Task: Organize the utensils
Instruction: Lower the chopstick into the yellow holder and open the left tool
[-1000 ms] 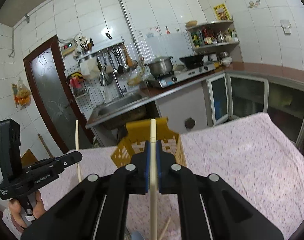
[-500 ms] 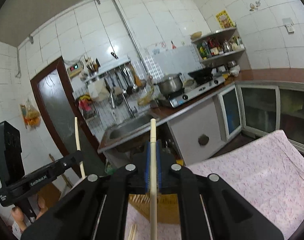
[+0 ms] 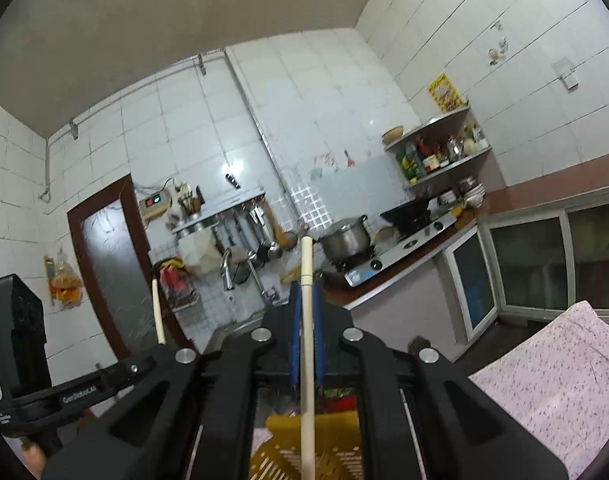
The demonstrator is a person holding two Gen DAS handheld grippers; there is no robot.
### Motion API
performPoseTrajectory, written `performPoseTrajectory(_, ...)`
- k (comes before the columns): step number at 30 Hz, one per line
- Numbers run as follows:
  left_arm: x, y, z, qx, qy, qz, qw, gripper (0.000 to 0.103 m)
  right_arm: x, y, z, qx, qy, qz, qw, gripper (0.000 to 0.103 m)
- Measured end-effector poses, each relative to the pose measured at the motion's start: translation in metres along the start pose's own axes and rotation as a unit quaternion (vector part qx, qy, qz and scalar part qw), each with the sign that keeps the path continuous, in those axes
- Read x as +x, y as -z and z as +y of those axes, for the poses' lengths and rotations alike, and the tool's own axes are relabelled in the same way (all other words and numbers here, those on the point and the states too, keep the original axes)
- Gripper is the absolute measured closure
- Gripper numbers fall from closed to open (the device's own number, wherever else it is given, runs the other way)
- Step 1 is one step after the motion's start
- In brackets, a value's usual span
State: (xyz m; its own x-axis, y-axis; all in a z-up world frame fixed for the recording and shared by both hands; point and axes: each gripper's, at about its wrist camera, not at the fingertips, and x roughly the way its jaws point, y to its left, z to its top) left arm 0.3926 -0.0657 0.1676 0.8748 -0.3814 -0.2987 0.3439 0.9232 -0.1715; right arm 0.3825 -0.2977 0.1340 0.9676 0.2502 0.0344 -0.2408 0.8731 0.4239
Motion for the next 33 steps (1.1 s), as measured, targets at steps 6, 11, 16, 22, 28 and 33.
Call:
performPoseTrajectory(6,0.013,0.007,0.007,-0.003,0.0,0.005,1.0,0.099,0.008,0.006,0.004,-0.022,0.002,0.017,1.0,0.097)
performPoseTrajectory(11,0.018,0.005,0.008,-0.008,-0.001,-0.003,1.0,0.099,0.0,-0.003,0.023,-0.062,0.009,-0.027,0.998,0.097)
performPoseTrajectory(16,0.021,0.0,0.004,-0.003,0.002,-0.022,0.9997,0.099,0.014,-0.01,0.029,-0.085,0.028,-0.043,0.995,0.097)
performPoseTrajectory(22,0.032,0.002,0.005,0.006,-0.007,-0.038,0.9992,0.099,0.025,-0.002,0.027,-0.099,0.043,-0.06,0.992,0.097)
performPoseTrajectory(28,0.049,0.021,0.012,-0.002,-0.004,-0.026,0.9997,0.099,0.034,0.013,0.025,-0.115,0.056,-0.056,0.99,0.097)
performPoseTrajectory(33,0.056,0.033,0.011,0.01,-0.004,-0.02,0.9997,0.099,0.034,0.019,0.021,-0.126,0.061,-0.053,0.989,0.097)
